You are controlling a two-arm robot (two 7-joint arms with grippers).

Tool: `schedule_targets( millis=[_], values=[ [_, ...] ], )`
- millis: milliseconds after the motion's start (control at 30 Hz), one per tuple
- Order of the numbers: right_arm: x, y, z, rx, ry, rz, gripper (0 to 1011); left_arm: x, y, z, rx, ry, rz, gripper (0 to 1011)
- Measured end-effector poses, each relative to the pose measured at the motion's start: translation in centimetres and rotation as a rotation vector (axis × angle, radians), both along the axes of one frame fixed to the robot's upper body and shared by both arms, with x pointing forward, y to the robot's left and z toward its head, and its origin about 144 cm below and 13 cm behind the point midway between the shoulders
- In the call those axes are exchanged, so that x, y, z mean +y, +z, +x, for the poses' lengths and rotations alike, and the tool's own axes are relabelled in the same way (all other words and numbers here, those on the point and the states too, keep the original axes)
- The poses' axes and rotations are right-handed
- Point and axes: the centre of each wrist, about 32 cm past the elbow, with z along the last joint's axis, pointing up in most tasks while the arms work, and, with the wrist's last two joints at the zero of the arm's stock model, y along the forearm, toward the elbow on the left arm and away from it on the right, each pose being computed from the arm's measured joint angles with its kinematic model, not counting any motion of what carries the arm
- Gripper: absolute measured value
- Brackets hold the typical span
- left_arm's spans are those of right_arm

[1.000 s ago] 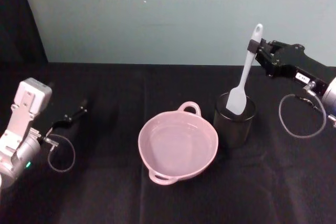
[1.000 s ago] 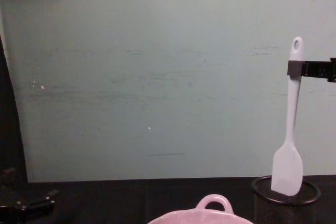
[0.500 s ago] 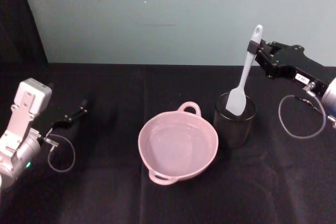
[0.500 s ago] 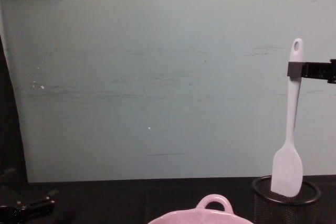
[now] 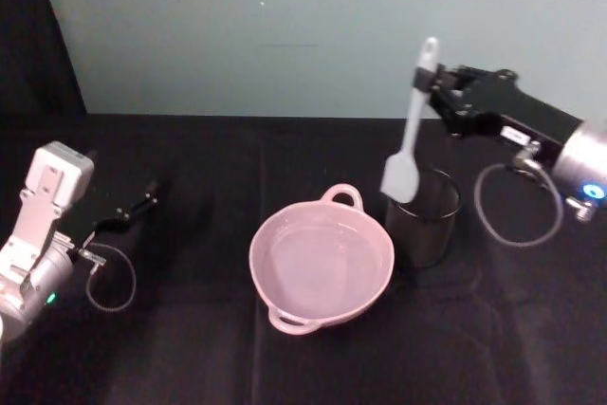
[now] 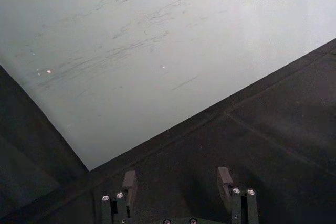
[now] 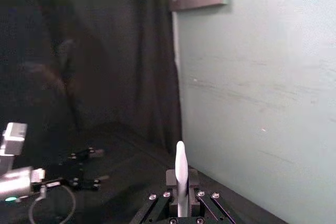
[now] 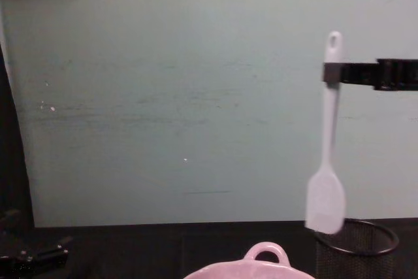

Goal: Use the one hand to pick up the spoon and stir the clear water in the bowl.

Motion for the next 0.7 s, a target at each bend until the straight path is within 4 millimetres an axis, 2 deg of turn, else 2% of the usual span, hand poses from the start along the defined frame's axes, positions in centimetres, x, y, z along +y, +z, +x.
schedule_targets(
  millis=[133, 233, 400, 700],
  values=[
    [1.6, 0.3, 0.5, -0.011, 0.052, -0.016, 122, 0.0, 0.0, 0.0, 0.000, 0.000, 0.000, 1005],
    [3.0, -0.3, 1.0, -0.013, 0.097, -0.031, 122, 0.0, 0.0, 0.0, 0.000, 0.000, 0.000, 1005],
    [5.0, -2.8, 1.5, -0.035, 0.146, -0.050, 122, 0.0, 0.0, 0.0, 0.000, 0.000, 0.000, 1005],
    [6.5, -6.4, 1.3, -0.030, 0.196, -0.058, 122, 0.0, 0.0, 0.0, 0.000, 0.000, 0.000, 1005]
  ],
)
